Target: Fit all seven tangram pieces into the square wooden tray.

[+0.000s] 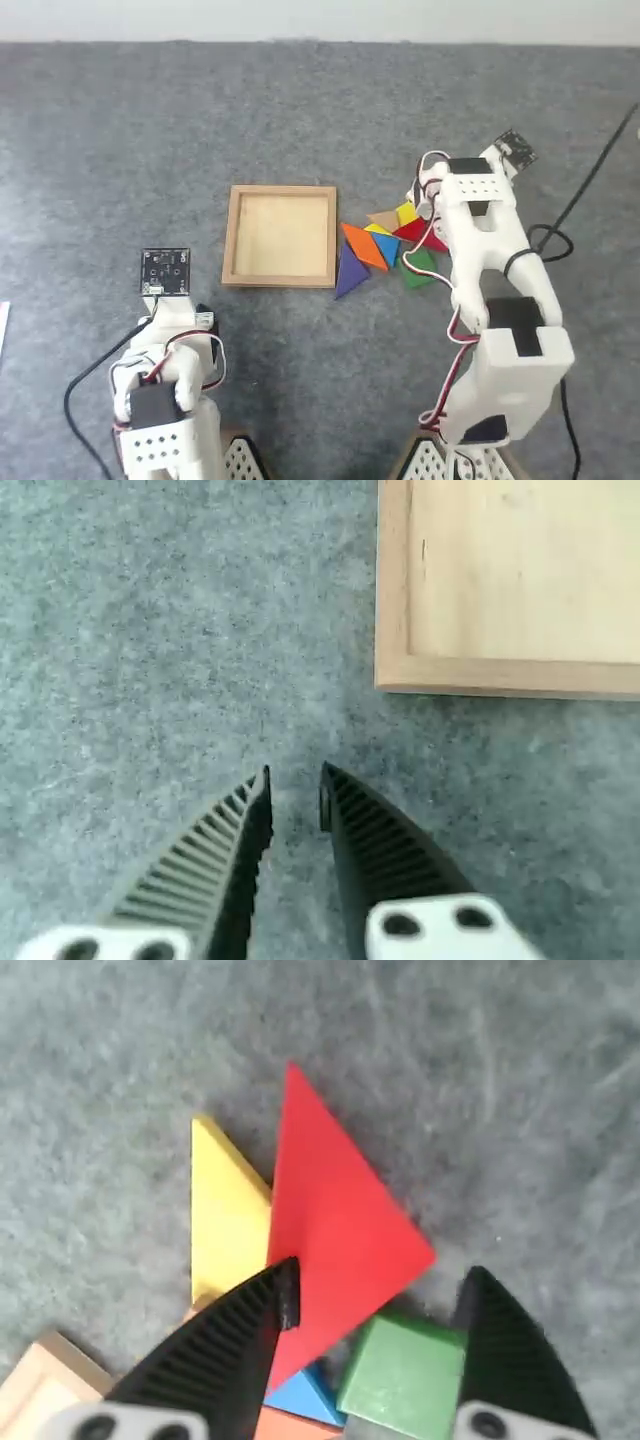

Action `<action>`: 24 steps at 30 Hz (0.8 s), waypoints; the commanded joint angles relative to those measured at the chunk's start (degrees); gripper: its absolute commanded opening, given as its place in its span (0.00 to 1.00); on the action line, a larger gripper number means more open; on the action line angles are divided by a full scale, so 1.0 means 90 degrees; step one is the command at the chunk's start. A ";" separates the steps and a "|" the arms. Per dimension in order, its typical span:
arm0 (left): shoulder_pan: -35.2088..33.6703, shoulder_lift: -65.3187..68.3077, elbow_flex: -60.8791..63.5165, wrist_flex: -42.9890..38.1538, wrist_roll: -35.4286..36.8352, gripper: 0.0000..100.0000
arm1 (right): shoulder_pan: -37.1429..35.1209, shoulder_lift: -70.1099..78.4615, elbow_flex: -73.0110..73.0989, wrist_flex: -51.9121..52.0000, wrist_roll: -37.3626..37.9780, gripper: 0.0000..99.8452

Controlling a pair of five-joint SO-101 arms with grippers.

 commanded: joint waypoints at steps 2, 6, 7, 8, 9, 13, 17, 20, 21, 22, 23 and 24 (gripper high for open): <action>0.0029 -0.0117 -0.0073 0.0020 0.0000 0.08 | 0.0024 -0.0083 -0.0527 0.0073 0.0098 0.37; 0.0029 -0.0117 -0.0073 0.0020 0.0000 0.08 | 0.0024 -0.0024 -0.0586 -0.0034 0.0039 0.36; 0.0029 -0.0117 -0.0073 0.0020 0.0000 0.08 | 0.0015 -0.0015 -0.0586 -0.0103 0.0039 0.36; 0.0029 -0.0117 -0.0073 0.0020 0.0000 0.08 | 0.0015 -0.0015 -0.0576 -0.0151 0.0039 0.35; 0.0029 -0.0117 -0.0073 0.0020 0.0000 0.08 | 0.0015 -0.0015 -0.0576 -0.0190 -0.0010 0.34; 0.0029 -0.0117 -0.0073 0.0020 0.0000 0.08 | 0.0015 0.0005 -0.0567 -0.0278 -0.0547 0.33; 0.0029 -0.0117 -0.0073 0.0020 0.0000 0.08 | -0.0024 0.0308 -0.0606 -0.0357 -0.0625 0.33; 0.0029 -0.0117 -0.0073 0.0020 0.0000 0.08 | -0.0024 0.0562 -0.0733 -0.0464 -0.0654 0.33; 0.0029 -0.0117 -0.0073 0.0020 0.0000 0.08 | -0.0015 0.0640 -0.0821 -0.0464 -0.0742 0.33; 0.0029 -0.0117 -0.0073 0.0020 0.0000 0.08 | -0.0005 0.0708 -0.0889 -0.0454 -0.0860 0.33; 0.0029 -0.0117 -0.0073 0.0020 0.0000 0.08 | -0.0005 0.0777 -0.0957 -0.0454 -0.0918 0.33; 0.0029 -0.0117 -0.0073 0.0020 0.0000 0.08 | -0.0005 0.0845 -0.1016 -0.0474 -0.0957 0.33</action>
